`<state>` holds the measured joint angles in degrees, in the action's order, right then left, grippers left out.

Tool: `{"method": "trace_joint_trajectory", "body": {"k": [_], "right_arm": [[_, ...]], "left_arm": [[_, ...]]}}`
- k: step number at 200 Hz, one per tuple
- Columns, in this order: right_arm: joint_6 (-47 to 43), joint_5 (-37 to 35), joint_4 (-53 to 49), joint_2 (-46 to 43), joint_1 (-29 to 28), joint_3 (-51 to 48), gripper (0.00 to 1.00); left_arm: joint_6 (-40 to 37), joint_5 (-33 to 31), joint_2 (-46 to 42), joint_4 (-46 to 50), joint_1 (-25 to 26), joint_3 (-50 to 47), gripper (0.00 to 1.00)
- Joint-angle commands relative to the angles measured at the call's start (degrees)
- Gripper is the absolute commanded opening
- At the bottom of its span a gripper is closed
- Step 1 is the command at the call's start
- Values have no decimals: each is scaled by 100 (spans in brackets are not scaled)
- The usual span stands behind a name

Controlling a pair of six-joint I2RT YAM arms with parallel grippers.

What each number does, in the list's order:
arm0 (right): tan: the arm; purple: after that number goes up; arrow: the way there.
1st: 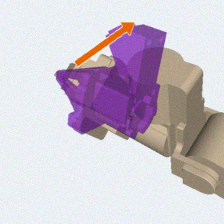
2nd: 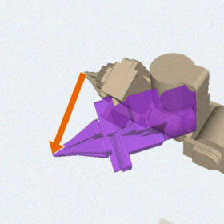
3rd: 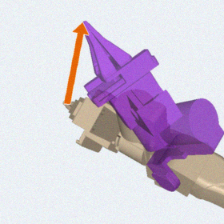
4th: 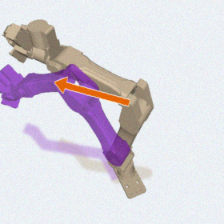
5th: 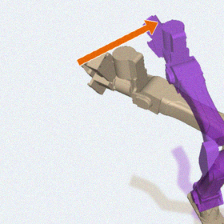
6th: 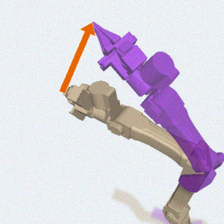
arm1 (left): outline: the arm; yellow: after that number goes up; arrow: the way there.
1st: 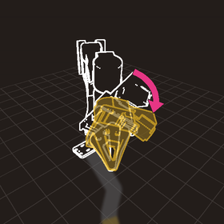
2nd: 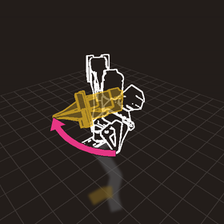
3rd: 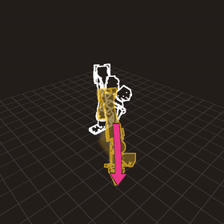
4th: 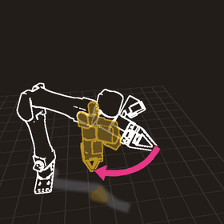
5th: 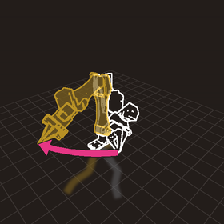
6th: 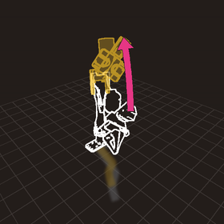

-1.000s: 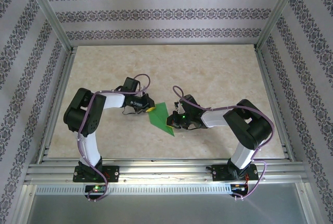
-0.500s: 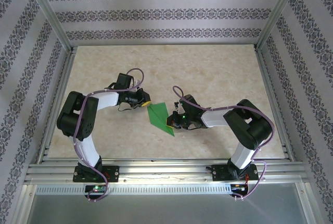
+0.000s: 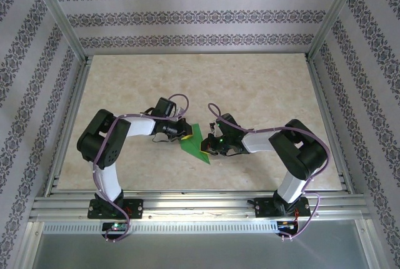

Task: Fold a paper plane with a square sheet of paper (pick it up from the middle)
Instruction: Fourth fold the wing at the center of the table.

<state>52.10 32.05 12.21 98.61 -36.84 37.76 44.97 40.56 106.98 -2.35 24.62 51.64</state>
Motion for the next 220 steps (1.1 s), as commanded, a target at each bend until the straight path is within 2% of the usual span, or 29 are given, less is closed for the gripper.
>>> {"method": "trace_joint_trajectory", "body": {"k": [1,63,141,172,220], "right_arm": [[-171,-224,-1010,122,28,-136,0],[-232,172,-1031,-381,-65,522,0],[-247,106,-1237,712,-392,1537,0],[-168,-105,-1233,881,-342,1204,0],[58,20,-822,468,-334,524,1]], "left_arm": [[-221,-106,138,6,-37,-133,10],[-375,-193,71,113,-124,-356,9],[-321,-154,34,41,-118,-374,9],[-331,-162,35,44,-133,-385,9],[-322,-156,103,7,-165,-409,8]]}}
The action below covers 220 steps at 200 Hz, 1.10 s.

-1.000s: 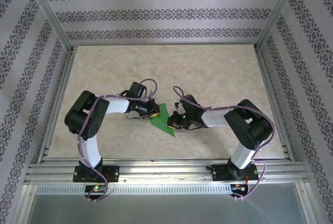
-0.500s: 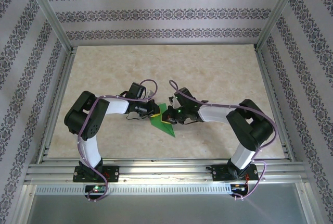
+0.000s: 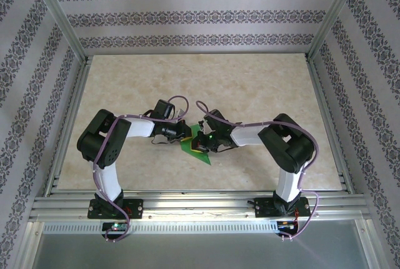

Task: Fold a paper plane with a square sheet of paper (pick it up from the middle)
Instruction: Fourth fold the wing at the center of the table.

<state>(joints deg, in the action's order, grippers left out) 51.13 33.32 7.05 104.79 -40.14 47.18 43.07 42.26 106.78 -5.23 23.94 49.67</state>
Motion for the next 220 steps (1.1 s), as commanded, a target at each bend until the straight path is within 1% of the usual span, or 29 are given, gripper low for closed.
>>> {"method": "trace_joint_trajectory", "body": {"k": [1,58,107,140,158,172,195,220], "right_arm": [[153,-107,-303,-156,1,-423,1],[196,-91,-200,-627,97,-796,3],[9,-25,-476,-1025,12,-746,3],[-74,-168,-668,-1072,48,-872,3],[30,-272,-563,-1097,151,-1104,3],[132,-209,-386,-1062,186,-1287,2],[140,-172,-380,-1013,180,-1459,2],[204,-166,-297,-1180,175,-1668,2]], "left_arm": [[-132,-325,123,295,-99,-212,8],[-167,-354,158,328,-145,-218,8],[-172,-350,133,360,-153,-219,8],[-165,-354,128,364,-150,-211,8],[-174,-341,110,372,-153,-220,8],[-174,-341,106,382,-153,-219,8],[-176,-341,127,391,-149,-197,8],[-175,-346,127,388,-153,-195,8]]}}
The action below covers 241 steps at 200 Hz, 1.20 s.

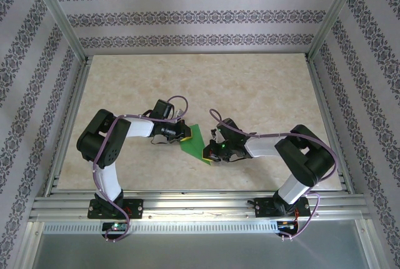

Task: Fold a paper plane with a square sheet of paper (pick it up from the middle)
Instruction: Fourth fold the wing at the center of the table.

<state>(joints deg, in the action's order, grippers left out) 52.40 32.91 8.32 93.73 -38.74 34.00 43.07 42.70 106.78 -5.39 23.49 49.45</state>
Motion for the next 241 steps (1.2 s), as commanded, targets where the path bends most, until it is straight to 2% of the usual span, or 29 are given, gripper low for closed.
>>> {"method": "trace_joint_trajectory", "body": {"k": [1,111,170,209,241], "right_arm": [[77,-125,-421,-83,34,-355,2],[-55,-121,-796,-839,-35,-1104,2],[190,-27,-625,-1665,-40,-544,3],[237,-197,-432,-941,25,125,3],[265,10,-277,-84,23,617,4]], "left_arm": [[-176,-387,125,410,-107,-173,8],[-137,-385,159,376,-102,-172,8],[-123,-368,100,363,-107,-193,7],[-115,-360,71,330,-101,-217,7],[-93,-295,74,301,-101,-226,7]]}}
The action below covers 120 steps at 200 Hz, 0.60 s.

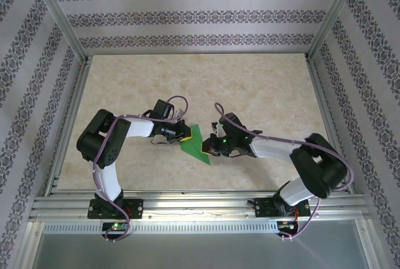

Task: Fold a paper plane with a square sheet of paper (pick it up from the middle)
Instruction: Fourth fold the wing at the center of the table.

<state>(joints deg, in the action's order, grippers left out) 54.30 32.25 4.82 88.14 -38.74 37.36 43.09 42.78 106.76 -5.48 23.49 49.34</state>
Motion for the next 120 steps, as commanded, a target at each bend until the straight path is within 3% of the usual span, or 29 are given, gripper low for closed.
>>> {"method": "trace_joint_trajectory", "body": {"k": [1,37,80,120], "right_arm": [[69,78,77,498,19,289,4],[-138,-446,-628,793,28,161,3],[89,-470,-166,850,-29,-648,0],[31,-480,-231,871,-36,-609,0]], "left_arm": [[-97,-301,75,310,-104,-215,7],[-198,-248,59,474,-107,-80,8],[-338,19,-151,595,-53,143,13],[-315,-374,-815,907,171,169,14]]}}
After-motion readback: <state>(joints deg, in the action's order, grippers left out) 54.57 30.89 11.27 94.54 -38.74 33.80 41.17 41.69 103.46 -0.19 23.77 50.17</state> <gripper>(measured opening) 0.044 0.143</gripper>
